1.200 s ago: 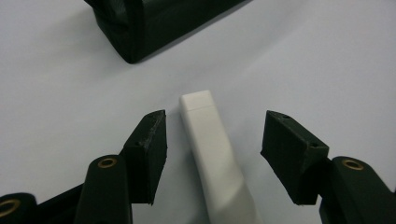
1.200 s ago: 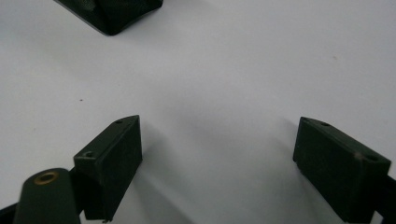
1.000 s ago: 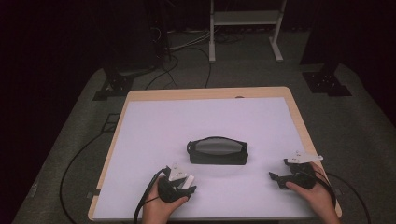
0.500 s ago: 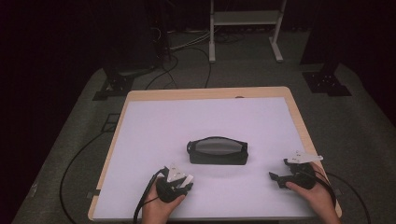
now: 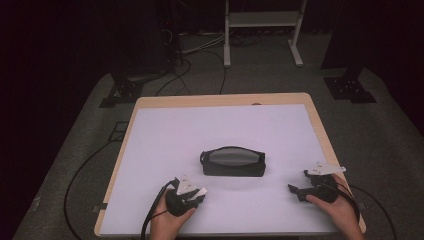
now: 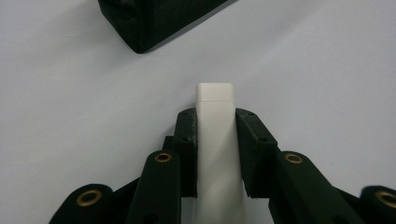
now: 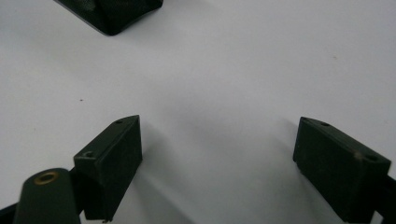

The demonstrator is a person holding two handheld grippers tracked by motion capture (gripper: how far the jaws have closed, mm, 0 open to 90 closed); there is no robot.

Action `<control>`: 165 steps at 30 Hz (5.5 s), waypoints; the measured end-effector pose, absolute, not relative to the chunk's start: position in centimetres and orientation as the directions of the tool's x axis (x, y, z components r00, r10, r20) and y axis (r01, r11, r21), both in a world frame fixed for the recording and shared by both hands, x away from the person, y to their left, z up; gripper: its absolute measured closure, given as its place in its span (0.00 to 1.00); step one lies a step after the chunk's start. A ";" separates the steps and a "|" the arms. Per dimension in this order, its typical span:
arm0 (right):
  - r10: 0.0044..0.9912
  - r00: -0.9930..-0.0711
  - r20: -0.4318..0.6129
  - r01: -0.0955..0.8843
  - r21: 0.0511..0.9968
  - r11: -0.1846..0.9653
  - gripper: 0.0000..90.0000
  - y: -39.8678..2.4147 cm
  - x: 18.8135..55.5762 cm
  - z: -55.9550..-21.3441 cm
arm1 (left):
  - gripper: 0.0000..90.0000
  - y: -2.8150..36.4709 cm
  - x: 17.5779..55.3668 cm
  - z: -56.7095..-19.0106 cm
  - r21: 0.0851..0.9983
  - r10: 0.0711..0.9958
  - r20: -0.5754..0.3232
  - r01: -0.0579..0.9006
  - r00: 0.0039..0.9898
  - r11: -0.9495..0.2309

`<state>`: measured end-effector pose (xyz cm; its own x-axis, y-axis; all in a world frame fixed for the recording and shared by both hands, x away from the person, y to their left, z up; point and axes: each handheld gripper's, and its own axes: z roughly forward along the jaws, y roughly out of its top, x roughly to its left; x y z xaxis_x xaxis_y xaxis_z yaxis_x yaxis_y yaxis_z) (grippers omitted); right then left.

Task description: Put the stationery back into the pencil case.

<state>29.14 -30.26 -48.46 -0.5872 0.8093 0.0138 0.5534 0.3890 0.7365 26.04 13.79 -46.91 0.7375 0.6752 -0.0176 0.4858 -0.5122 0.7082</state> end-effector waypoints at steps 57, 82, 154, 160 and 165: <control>0.809 -0.587 0.012 0.553 0.737 0.390 0.16 -30.2 29.1 -48.5 | 0.79 17.4 27.7 -41.0 0.798 0.576 -0.055 0.383 0.816 -0.466; 0.809 -0.588 0.012 0.553 0.736 0.391 0.16 -30.3 29.1 -48.5 | 0.79 14.9 32.4 -37.7 0.846 0.500 -0.041 0.296 0.865 -0.443; 0.808 -0.589 0.014 0.553 0.737 0.390 0.16 -30.3 29.2 -48.5 | 0.78 5.9 39.5 -40.3 0.816 0.352 -0.078 0.263 0.933 -0.515; 0.808 -0.589 0.014 0.553 0.736 0.390 0.16 -30.3 29.2 -48.5 | 0.77 6.7 39.1 -40.0 0.815 0.378 -0.077 0.277 0.923 -0.509; 0.808 -0.589 0.014 0.553 0.736 0.390 0.16 -30.3 29.2 -48.5 | 0.70 8.0 38.3 -39.6 0.810 0.429 -0.075 0.306 0.900 -0.500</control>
<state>29.15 -30.29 -48.47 -0.5892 0.8078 0.0141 0.5527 0.3902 0.7364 38.32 8.02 -39.56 0.9002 0.4290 -0.0751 0.3058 -0.4998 0.8103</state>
